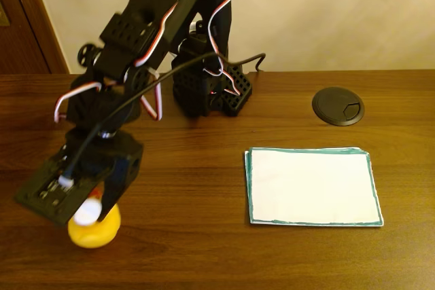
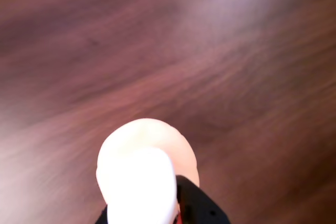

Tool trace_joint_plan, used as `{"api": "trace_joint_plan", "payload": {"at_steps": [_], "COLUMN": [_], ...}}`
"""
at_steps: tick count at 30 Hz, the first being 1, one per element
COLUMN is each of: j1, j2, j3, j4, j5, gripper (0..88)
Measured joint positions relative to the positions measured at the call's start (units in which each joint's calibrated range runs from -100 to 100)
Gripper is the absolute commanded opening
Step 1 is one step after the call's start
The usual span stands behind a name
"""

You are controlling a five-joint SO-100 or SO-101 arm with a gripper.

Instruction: Grab the yellow duck toy and put inside the green color rectangle box on the table

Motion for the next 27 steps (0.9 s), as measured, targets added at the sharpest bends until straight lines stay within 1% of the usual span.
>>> {"api": "trace_joint_plan", "payload": {"at_steps": [2,4,9,12,16,20,27], "j1": [-2.0,-6.1,-19.0,-27.7,-40.2,-53.6,-68.2], "j2": [-8.6,-17.0,-35.5,-43.4,-44.2,-37.9,-27.3], "j3": [0.0,0.0,8.7,13.0,13.0,8.1,0.7], "j4": [6.3,12.8,26.0,31.3,36.0,37.6,37.8], "j5": [0.0,-0.3,-3.3,-6.0,-9.0,-11.1,-15.0], "gripper": [0.2,0.2,0.3,0.4,0.4,0.4,0.4]}}
